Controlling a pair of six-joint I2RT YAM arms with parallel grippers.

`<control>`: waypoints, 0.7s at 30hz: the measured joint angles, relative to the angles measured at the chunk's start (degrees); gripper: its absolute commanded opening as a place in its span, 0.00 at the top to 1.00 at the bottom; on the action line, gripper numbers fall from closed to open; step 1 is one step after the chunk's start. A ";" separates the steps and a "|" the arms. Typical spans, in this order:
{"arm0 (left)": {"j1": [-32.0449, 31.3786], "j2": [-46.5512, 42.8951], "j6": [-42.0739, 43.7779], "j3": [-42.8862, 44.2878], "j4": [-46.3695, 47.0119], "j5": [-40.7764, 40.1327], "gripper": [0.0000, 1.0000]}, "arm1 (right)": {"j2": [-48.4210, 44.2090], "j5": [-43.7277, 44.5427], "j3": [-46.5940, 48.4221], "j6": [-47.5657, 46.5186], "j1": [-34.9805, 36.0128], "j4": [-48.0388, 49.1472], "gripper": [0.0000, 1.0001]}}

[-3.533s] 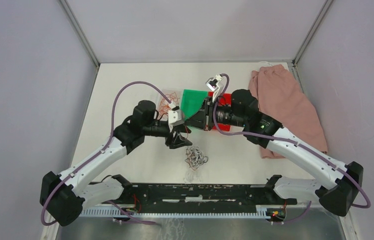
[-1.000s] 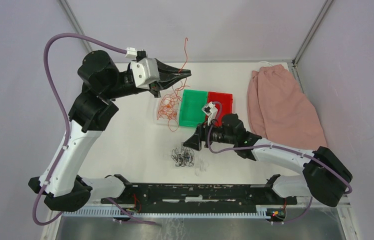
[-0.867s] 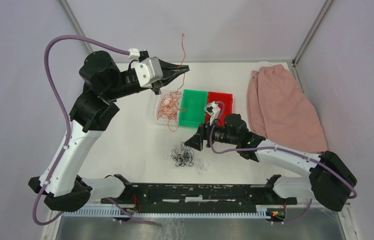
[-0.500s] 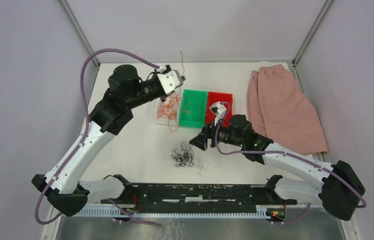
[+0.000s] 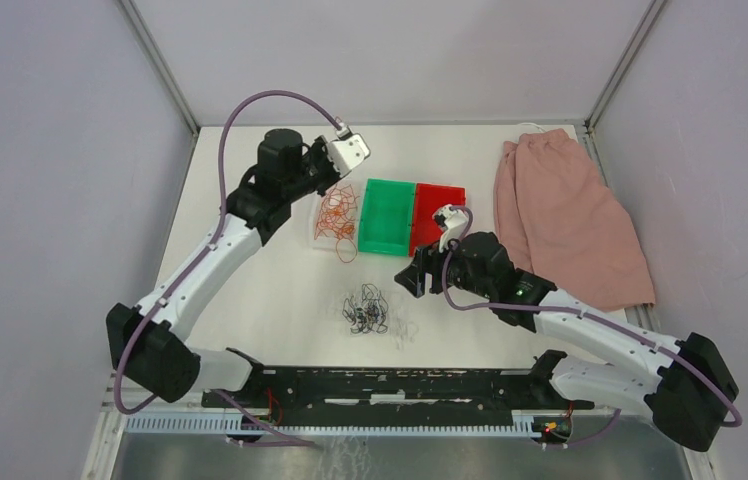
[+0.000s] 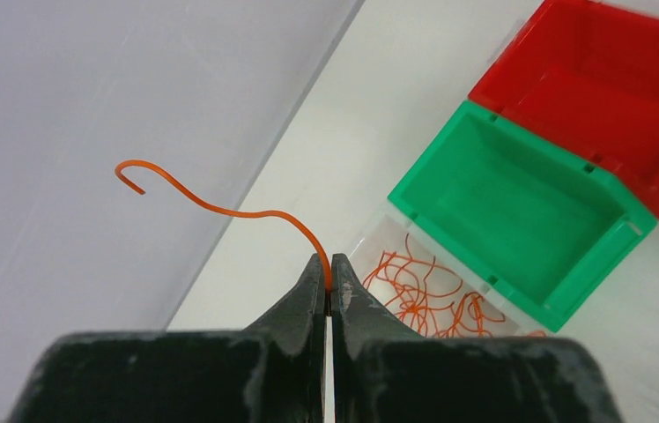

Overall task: Untangle the cables
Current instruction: Place the cable in the bin.

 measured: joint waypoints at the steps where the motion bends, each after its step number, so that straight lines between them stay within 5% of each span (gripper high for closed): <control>1: 0.74 1.09 0.35 -0.35 0.59 -0.09 0.97 | -0.09 0.42 0.00 -0.13 0.00 -0.28 0.26; 21: 4.26 13.81 2.25 -1.33 3.15 1.29 0.97 | -0.96 2.84 0.00 -0.79 0.00 -2.32 0.29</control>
